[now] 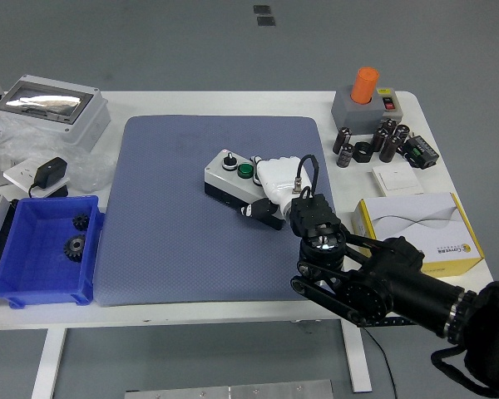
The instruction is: Pick up the button,place it on the desk,press the button,press the button
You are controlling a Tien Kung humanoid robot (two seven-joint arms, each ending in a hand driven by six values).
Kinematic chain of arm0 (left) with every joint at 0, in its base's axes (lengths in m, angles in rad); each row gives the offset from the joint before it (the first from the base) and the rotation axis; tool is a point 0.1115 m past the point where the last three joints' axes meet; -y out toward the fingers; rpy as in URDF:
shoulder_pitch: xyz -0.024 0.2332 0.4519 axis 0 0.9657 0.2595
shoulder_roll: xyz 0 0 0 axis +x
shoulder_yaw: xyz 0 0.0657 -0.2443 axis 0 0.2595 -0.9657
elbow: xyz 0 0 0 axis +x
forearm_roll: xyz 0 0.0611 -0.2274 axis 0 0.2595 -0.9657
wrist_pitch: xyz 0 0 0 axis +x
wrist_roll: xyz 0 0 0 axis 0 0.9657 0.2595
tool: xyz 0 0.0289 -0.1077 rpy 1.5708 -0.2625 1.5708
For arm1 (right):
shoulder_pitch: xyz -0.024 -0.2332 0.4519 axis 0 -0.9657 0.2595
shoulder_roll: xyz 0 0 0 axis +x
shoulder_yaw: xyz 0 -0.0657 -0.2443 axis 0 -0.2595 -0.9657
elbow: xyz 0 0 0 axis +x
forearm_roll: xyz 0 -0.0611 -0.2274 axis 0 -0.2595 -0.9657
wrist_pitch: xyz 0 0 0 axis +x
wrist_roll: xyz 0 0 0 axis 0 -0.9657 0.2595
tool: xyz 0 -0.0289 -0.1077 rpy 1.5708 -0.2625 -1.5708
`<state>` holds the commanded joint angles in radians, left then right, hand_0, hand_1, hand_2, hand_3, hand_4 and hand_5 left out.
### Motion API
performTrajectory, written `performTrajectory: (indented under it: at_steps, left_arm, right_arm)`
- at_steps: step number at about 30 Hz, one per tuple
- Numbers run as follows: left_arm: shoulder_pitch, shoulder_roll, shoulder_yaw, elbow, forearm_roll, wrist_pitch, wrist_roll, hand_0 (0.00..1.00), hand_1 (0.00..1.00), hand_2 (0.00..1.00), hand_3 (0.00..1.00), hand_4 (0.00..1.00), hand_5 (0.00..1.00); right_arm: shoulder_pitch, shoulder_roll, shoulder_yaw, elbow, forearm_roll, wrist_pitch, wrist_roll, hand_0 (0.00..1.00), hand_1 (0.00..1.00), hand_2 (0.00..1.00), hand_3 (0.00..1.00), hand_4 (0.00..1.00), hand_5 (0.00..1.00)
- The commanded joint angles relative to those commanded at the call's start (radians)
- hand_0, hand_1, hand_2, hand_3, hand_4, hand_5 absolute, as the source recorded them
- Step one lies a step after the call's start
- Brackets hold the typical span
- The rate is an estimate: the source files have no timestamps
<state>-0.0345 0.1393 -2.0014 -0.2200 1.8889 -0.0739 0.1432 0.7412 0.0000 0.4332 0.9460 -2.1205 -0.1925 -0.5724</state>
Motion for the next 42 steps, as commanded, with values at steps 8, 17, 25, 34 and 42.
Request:
performTrajectory:
  at_steps: [8, 17, 25, 34, 42]
  left_arm:
    - [0.001, 0.000, 0.001, 0.000, -0.001, 0.009, -0.010, 0.652, 0.653, 0.625, 0.728, 0.769, 0.672]
    - [0.001, -0.002, 0.000, -0.001, -0.002, 0.016, -0.015, 0.652, 0.653, 0.629, 0.727, 0.770, 0.672]
    - [0.005, -0.004, -0.003, 0.000, 0.001, 0.021, -0.017, 0.651, 0.655, 0.635, 0.727, 0.770, 0.670]
    - [0.006, -0.010, -0.005, 0.000, 0.004, 0.021, -0.015, 0.650, 0.656, 0.637, 0.727, 0.772, 0.669]
    - [0.001, -0.017, -0.009, 0.001, 0.014, 0.017, -0.017, 0.650, 0.657, 0.639, 0.726, 0.774, 0.669]
  right_arm:
    - [-0.003, 0.000, 0.005, 0.006, -0.001, -0.061, 0.043, 0.002, 0.163, 0.253, 0.358, 0.342, 0.002]
    - [-0.001, 0.000, -0.017, 0.030, 0.045, -0.153, 0.138, 0.002, 0.154, 0.247, 0.353, 0.354, 0.002]
    - [-0.004, -0.053, -0.035, 0.157, 0.049, -0.176, 0.270, 0.002, 0.143, 0.249, 0.354, 0.380, 0.002]
    - [-0.019, -0.167, -0.061, 0.279, 0.033, -0.150, 0.367, 0.002, 0.142, 0.251, 0.356, 0.391, 0.002]
    - [-0.020, -0.206, -0.115, 0.286, -0.001, -0.094, 0.420, 0.002, 0.147, 0.251, 0.355, 0.394, 0.002]
